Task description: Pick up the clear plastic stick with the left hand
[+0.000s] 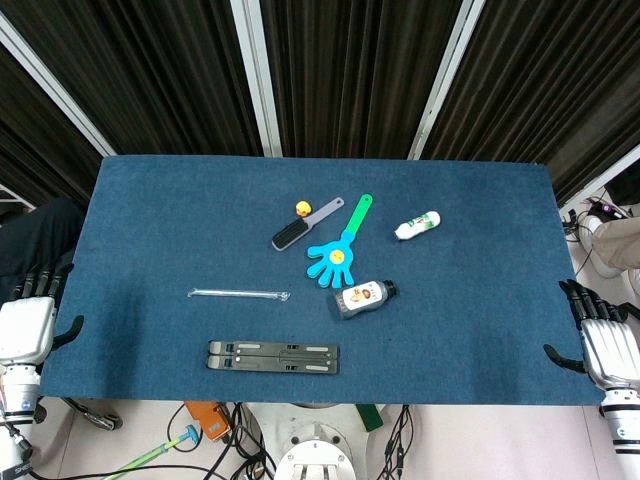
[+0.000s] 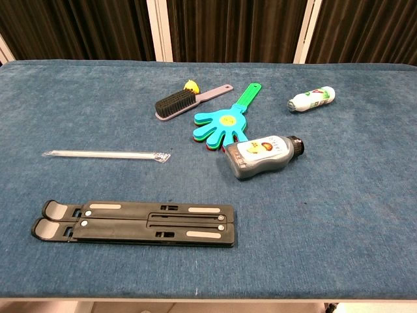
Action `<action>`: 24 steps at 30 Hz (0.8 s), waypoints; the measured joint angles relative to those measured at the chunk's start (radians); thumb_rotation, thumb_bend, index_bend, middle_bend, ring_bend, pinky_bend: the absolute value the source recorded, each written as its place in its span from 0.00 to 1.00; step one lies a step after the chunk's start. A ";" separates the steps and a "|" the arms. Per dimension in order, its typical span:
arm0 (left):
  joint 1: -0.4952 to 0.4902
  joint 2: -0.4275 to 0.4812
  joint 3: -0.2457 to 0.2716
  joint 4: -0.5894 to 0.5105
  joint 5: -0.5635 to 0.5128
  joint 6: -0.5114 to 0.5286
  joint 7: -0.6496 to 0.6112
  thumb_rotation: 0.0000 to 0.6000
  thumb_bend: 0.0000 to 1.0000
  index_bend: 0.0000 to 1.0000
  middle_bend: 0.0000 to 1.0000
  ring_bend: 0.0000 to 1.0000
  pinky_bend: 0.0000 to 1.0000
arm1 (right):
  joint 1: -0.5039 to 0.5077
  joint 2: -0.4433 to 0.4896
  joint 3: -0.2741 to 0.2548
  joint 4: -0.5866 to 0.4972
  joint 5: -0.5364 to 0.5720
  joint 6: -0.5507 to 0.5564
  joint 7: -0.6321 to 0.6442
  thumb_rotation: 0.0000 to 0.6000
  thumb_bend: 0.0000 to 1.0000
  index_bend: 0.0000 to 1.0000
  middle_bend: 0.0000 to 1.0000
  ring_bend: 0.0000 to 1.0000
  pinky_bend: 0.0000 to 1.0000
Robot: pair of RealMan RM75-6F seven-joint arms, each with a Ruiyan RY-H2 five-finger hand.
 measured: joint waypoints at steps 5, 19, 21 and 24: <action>-0.003 -0.003 0.003 0.002 0.000 -0.009 -0.001 1.00 0.28 0.11 0.04 0.05 0.19 | 0.002 0.002 0.000 -0.002 -0.001 -0.003 0.001 1.00 0.32 0.08 0.11 0.14 0.21; -0.049 -0.062 0.028 -0.025 0.048 -0.070 0.046 1.00 0.26 0.11 0.04 0.05 0.20 | 0.002 0.006 -0.007 -0.009 -0.004 -0.013 0.013 1.00 0.32 0.08 0.11 0.14 0.21; -0.071 -0.076 0.029 -0.029 0.050 -0.106 0.055 1.00 0.26 0.11 0.04 0.05 0.21 | 0.005 0.009 -0.006 -0.011 0.003 -0.021 0.020 1.00 0.32 0.08 0.11 0.14 0.21; -0.118 -0.105 0.025 -0.032 0.046 -0.177 0.081 1.00 0.26 0.11 0.04 0.05 0.21 | 0.006 0.011 -0.005 -0.011 0.004 -0.022 0.023 1.00 0.32 0.08 0.10 0.14 0.21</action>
